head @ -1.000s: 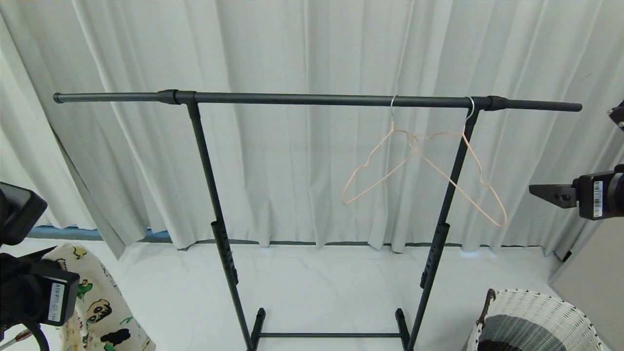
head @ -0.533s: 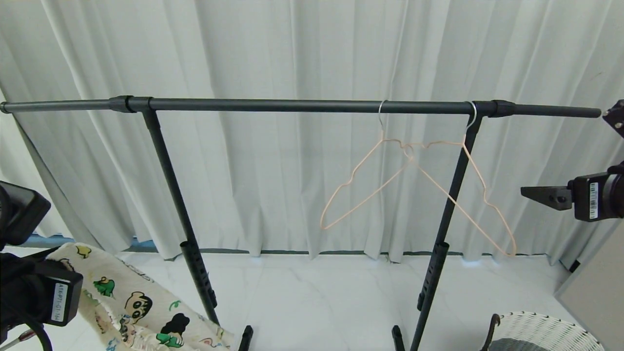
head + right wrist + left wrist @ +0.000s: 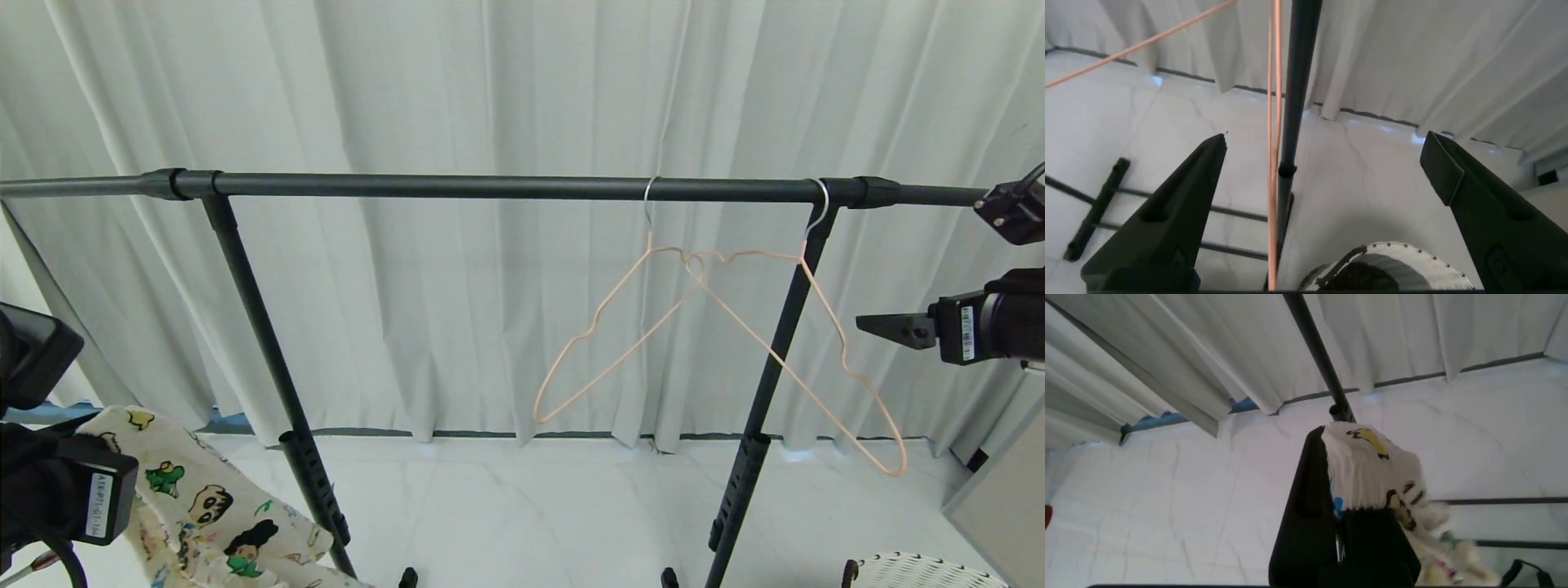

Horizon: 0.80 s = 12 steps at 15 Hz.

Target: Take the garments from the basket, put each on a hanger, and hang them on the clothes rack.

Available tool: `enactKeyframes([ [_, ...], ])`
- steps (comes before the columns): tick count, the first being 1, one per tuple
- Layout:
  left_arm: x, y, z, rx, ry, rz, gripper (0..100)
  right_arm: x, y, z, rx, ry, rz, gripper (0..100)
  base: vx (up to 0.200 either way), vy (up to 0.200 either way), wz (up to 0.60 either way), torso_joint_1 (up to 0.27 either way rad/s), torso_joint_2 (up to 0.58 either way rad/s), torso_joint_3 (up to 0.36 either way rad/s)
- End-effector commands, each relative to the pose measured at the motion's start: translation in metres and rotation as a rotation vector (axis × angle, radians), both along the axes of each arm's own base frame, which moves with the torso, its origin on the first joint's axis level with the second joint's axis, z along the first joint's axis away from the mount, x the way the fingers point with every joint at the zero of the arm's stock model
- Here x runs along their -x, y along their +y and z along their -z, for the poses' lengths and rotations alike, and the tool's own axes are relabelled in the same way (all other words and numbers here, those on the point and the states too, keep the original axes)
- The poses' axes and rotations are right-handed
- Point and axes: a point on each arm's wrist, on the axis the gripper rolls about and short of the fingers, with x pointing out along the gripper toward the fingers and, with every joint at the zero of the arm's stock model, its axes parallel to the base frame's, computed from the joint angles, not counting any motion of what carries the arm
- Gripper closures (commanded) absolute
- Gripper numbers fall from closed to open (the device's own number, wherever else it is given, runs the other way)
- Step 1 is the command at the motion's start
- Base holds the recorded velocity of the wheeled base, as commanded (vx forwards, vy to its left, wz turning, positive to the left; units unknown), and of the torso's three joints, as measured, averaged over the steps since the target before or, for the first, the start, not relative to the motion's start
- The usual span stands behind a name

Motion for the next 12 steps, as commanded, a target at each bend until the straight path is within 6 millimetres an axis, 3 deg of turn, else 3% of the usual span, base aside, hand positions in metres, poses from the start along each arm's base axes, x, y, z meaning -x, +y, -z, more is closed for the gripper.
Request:
enactKeyframes([
  [1,-0.001,0.000,-0.002,0.006,-0.017,-0.001,100,-0.016,0.001,0.016,0.003,0.069,-0.010,0,0.000,0.000,0.00,0.000,0.00,0.000],
  [12,-0.002,-0.001,-0.002,0.010,-0.029,-0.001,100,-0.060,0.010,0.053,-0.034,0.165,-0.102,0,0.000,0.000,0.00,0.000,0.00,0.000],
])
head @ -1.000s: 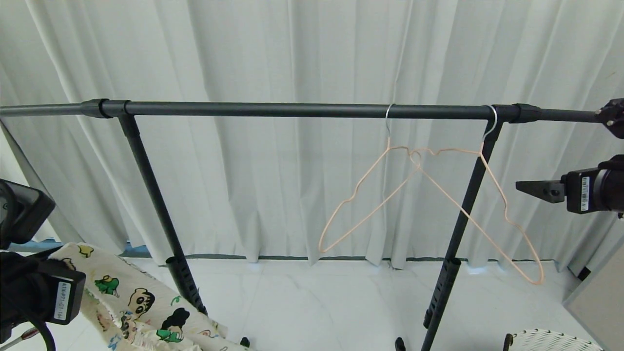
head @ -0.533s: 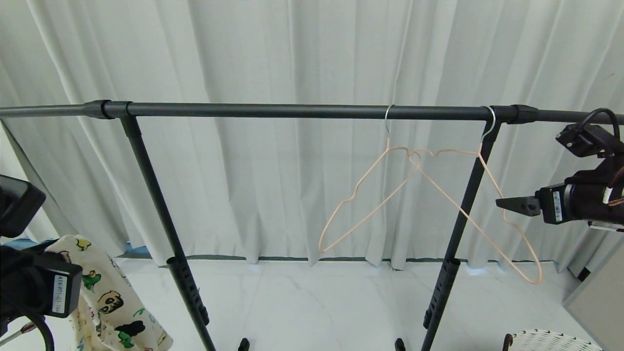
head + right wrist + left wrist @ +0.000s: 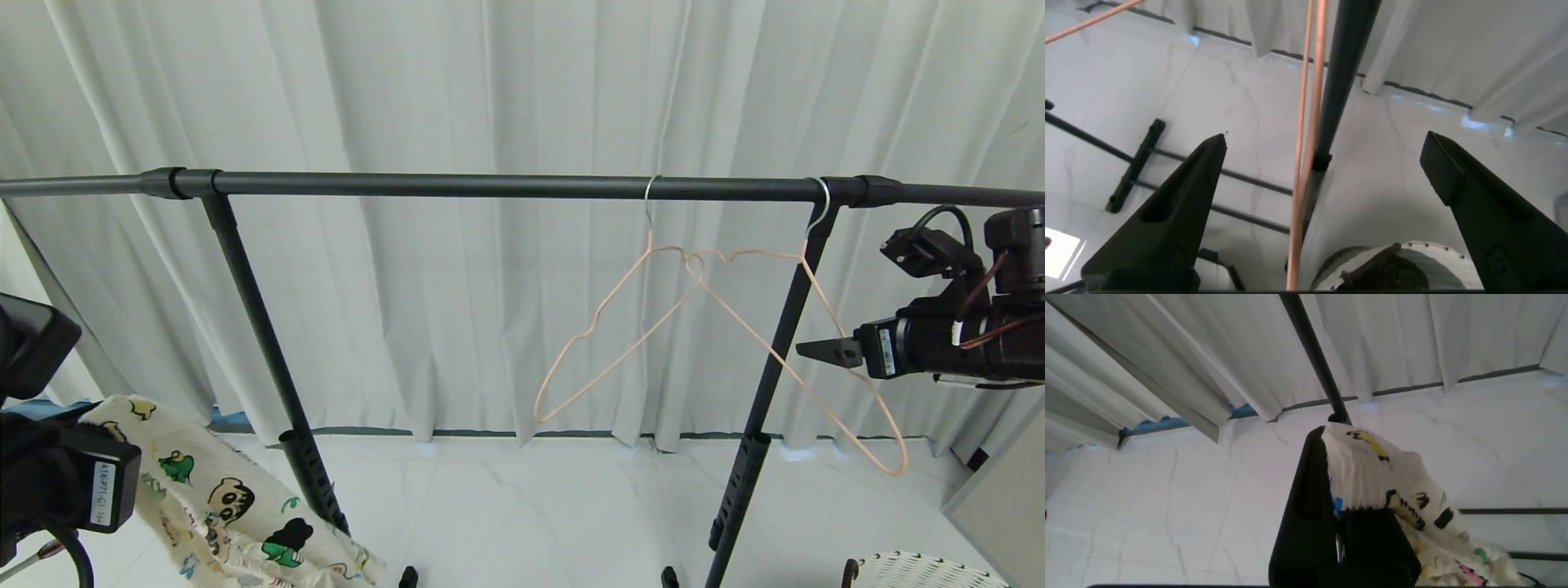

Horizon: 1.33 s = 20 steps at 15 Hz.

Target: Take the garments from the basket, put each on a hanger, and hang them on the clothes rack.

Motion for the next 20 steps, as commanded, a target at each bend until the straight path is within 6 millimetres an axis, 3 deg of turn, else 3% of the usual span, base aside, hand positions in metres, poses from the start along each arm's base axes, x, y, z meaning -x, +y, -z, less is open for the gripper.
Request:
enactKeyframes([
  [1,0.000,0.000,0.000,-0.001,0.002,-0.001,100,-0.009,0.001,0.012,0.005,0.040,0.000,0,0.000,0.000,0.00,0.000,0.00,0.000],
  [2,0.000,0.000,0.000,-0.001,0.002,-0.001,100,-0.009,0.001,0.013,0.006,0.044,0.000,0,0.000,0.000,0.00,0.000,0.00,0.000],
  [3,-0.001,0.000,0.001,-0.002,0.005,-0.001,100,-0.011,0.002,0.016,0.007,0.052,0.000,100,0.000,0.000,0.00,0.000,0.00,0.000],
  [10,-0.001,0.000,0.004,-0.005,0.015,-0.001,100,-0.009,0.006,0.010,-0.002,0.027,-0.011,100,0.000,0.000,0.00,0.000,0.00,0.000],
  [15,0.000,0.000,0.007,-0.009,0.027,-0.001,100,0.008,0.003,-0.010,-0.051,-0.041,0.014,100,0.000,0.000,0.00,0.000,0.00,0.000],
  [20,0.001,0.000,0.007,-0.006,0.021,-0.001,100,0.031,0.004,-0.008,-0.062,-0.153,0.002,100,0.000,0.000,0.00,0.000,0.00,0.000],
])
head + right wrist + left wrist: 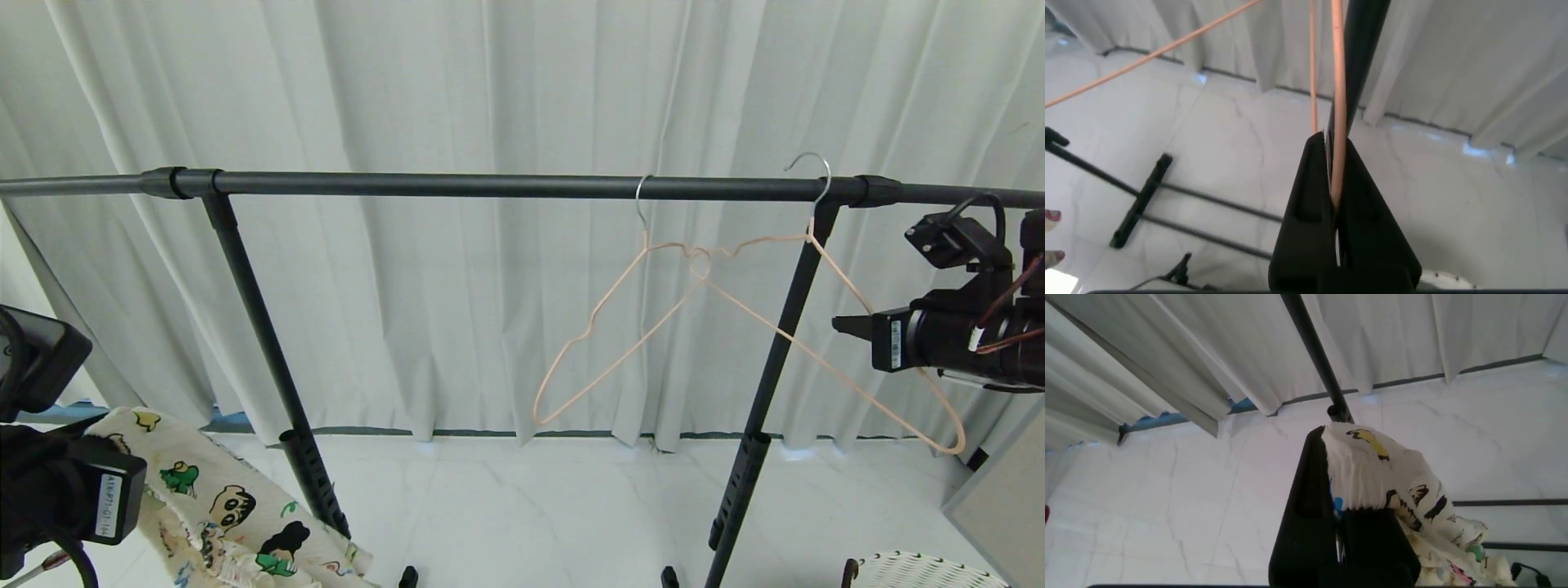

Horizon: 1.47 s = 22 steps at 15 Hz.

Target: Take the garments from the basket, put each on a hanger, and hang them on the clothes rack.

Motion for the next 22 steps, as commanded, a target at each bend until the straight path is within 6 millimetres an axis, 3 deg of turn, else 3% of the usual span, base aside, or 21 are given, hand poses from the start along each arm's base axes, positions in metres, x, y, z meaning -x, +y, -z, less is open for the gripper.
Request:
enactKeyframes([
  [1,0.000,0.000,-0.001,0.003,-0.010,-0.001,100,0.015,-0.001,0.000,-0.002,-0.034,0.003,100,0.000,0.000,0.00,0.000,0.00,0.000],
  [9,-0.001,0.000,-0.003,0.009,-0.030,-0.002,100,0.022,-0.002,0.001,0.017,-0.124,0.085,100,0.000,0.000,0.00,0.000,0.00,0.000],
  [16,-0.003,0.001,-0.006,0.020,-0.060,-0.017,100,0.052,-0.007,0.009,0.022,-0.118,0.081,100,0.000,0.000,0.00,0.000,0.00,0.000],
  [22,-0.003,0.001,-0.007,0.021,-0.066,-0.018,100,0.085,-0.010,0.035,0.061,-0.064,0.054,100,0.000,0.000,0.00,0.000,0.00,0.000],
])
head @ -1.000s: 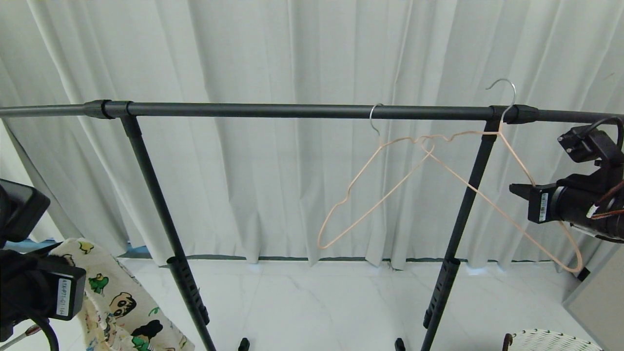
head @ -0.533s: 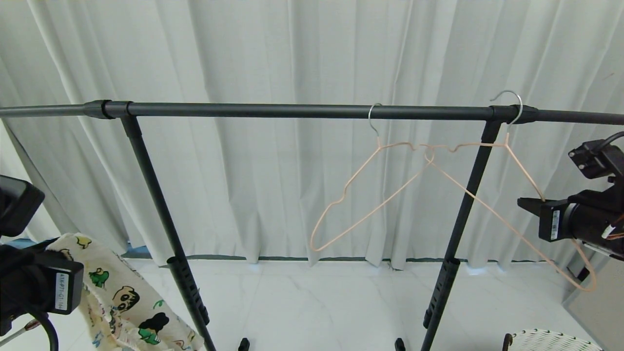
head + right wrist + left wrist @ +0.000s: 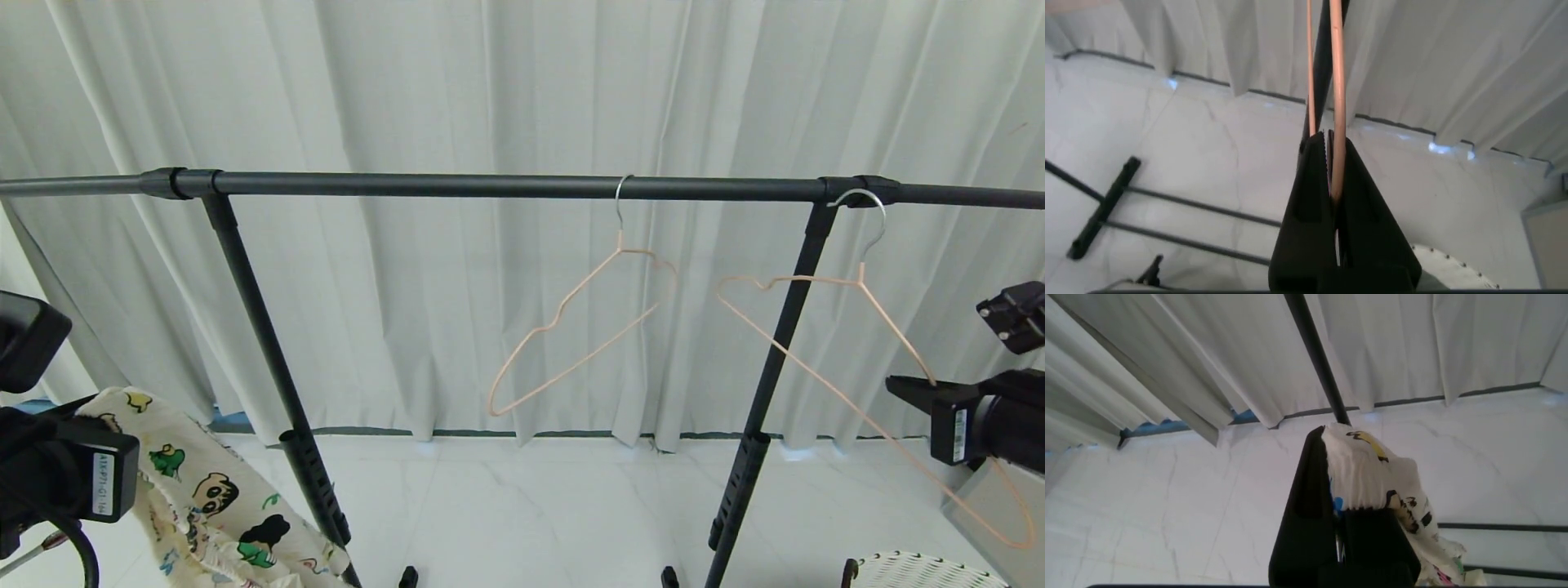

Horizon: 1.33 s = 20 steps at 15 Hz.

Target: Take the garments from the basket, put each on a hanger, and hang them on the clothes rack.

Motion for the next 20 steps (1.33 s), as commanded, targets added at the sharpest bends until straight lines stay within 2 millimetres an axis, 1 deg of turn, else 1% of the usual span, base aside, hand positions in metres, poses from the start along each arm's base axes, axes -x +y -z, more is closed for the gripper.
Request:
enactKeyframes([
  [1,0.000,0.000,0.000,-0.001,-0.001,-0.001,100,0.014,0.000,0.006,0.003,0.005,-0.016,100,0.000,0.000,0.00,0.000,0.00,0.000],
  [3,0.000,0.000,0.000,0.000,-0.002,-0.001,100,0.018,0.001,0.009,0.003,0.010,-0.025,100,0.000,0.000,0.00,0.000,0.00,0.000],
  [6,0.000,0.000,0.000,-0.012,0.002,0.003,100,0.036,0.002,0.009,0.003,0.011,-0.059,100,0.000,0.000,0.00,0.000,0.00,0.000],
  [8,0.000,0.000,0.000,-0.013,0.002,0.000,100,0.051,0.004,0.008,0.007,0.026,-0.096,100,-0.200,0.000,0.00,0.002,0.00,0.000],
  [11,0.000,0.000,-0.001,-0.012,-0.001,0.000,100,0.065,0.007,0.007,0.011,0.041,-0.151,100,-0.200,0.000,0.00,0.006,0.01,0.004],
  [13,0.001,0.000,-0.001,-0.013,-0.003,0.000,100,0.069,0.009,0.007,0.011,0.046,-0.178,100,-0.200,0.000,0.00,-0.010,0.01,0.010],
  [20,0.001,0.000,-0.001,-0.019,-0.002,0.012,100,0.076,0.023,0.008,-0.009,0.065,-0.296,100,-0.200,0.000,0.00,0.001,0.00,0.002],
])
